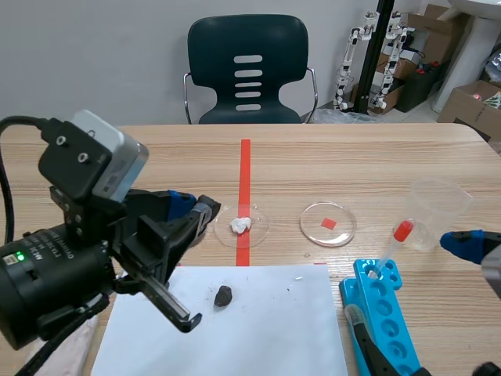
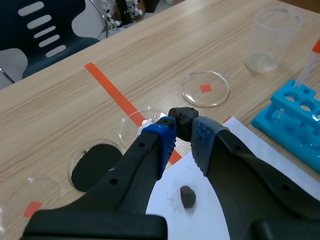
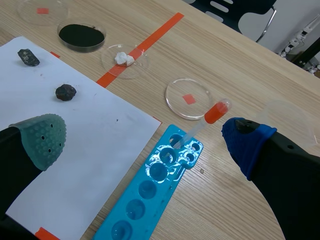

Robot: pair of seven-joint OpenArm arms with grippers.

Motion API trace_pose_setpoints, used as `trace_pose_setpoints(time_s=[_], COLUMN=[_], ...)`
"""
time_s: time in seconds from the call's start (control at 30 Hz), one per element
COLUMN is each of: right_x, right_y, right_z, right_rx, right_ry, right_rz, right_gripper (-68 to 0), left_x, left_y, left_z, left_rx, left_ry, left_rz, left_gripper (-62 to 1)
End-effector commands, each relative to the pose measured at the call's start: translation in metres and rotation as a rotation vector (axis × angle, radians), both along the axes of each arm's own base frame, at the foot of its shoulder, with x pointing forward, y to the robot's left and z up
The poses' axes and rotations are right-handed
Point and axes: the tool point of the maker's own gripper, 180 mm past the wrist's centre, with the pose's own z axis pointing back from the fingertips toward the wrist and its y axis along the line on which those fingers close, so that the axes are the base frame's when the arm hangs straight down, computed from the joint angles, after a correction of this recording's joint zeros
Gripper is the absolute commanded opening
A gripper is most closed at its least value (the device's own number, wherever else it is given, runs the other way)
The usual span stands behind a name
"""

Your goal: Pick up the right mineral with the left hand

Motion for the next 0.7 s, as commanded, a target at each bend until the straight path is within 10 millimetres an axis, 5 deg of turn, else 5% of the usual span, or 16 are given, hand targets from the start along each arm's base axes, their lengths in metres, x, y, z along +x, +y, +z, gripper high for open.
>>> trace_pose_setpoints(time_s=[0.0,0.47,0.67], right_x=[0.004,0.004,0.004], right_y=[0.001,0.001,0.001], right_z=[0.008,0.008,0.008], right_rx=[0.011,0.011,0.011], right_ry=[-0.031,-0.031,-0.031], right_rz=[0.008,0.008,0.008], right_gripper=[0.4,0.4,0.4], left_x=[-0.003,-0.028,-0.034], left_y=[-0.005,0.021,0.035], left_z=[0.017,0.047,0.044], left_rx=[-0.048,-0.119,-0.117], left_ry=[-0.037,-0.125,-0.094], left_rz=[-0.017,0.013,0.078], left_gripper=[-50.9,-50.9,-50.9])
